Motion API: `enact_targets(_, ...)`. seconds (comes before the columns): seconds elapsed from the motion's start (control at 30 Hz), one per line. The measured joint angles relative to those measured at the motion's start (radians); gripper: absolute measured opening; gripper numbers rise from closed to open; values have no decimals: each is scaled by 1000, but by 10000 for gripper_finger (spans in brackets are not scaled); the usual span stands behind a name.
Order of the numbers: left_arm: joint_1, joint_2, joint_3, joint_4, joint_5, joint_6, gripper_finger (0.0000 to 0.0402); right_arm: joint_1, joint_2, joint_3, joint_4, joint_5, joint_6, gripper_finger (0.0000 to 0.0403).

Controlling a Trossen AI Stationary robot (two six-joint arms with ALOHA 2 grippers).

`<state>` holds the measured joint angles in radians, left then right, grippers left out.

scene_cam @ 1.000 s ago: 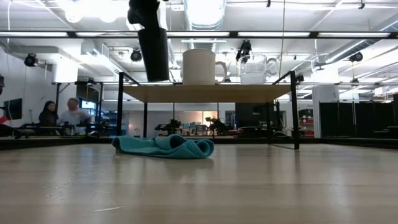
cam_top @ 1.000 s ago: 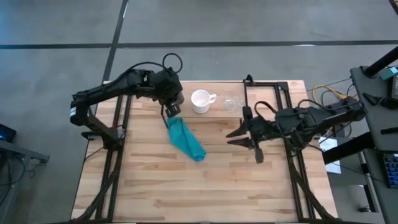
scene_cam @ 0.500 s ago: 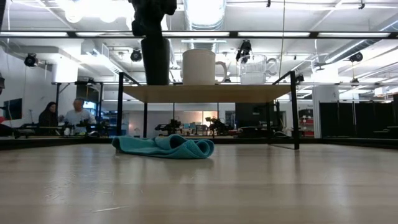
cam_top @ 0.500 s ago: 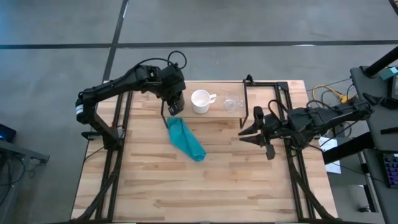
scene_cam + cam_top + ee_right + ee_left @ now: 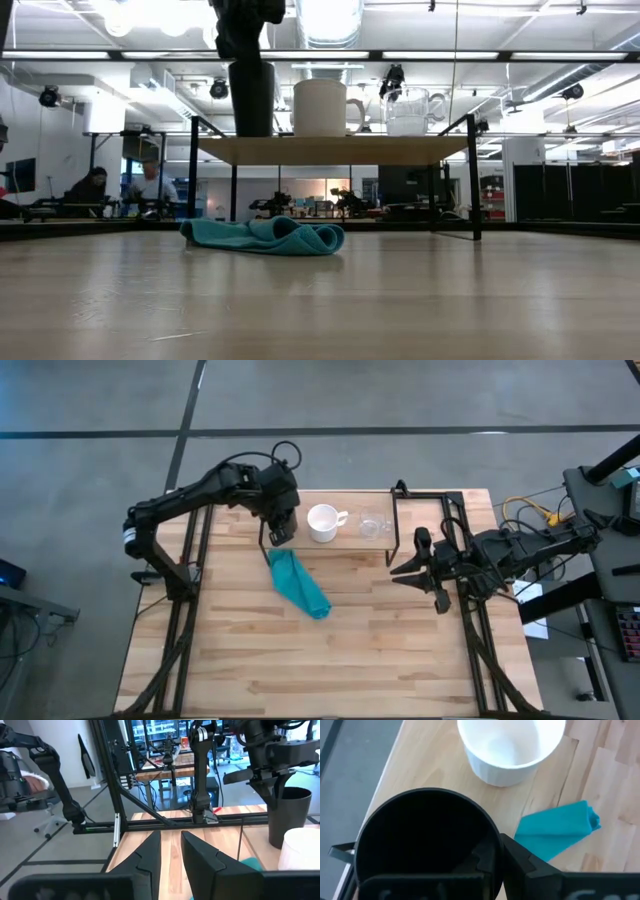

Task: Stack small to large cups/mugs on shelf
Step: Put the black cup on the shelf

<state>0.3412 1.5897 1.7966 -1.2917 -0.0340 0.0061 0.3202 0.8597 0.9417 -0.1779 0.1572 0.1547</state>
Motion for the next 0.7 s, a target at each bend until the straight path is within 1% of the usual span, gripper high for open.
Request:
enact_targets(0.1,0,6,0,4,14,2,13,0,-1,0,0,0,-1,72)
enact_targets(0.27,0,11,-3,4,14,1,53,0,-2,0,-1,0,-1,79)
enact_targets(0.37,0,11,-2,6,6,2,69,0,-2,0,-2,0,-1,82)
enact_targets(0.57,0,7,-2,62,1,5,74,0,-2,0,-5,0,0,76)
enact_targets(0.7,0,-2,11,60,-1,12,75,0,-2,0,-5,0,2,71)
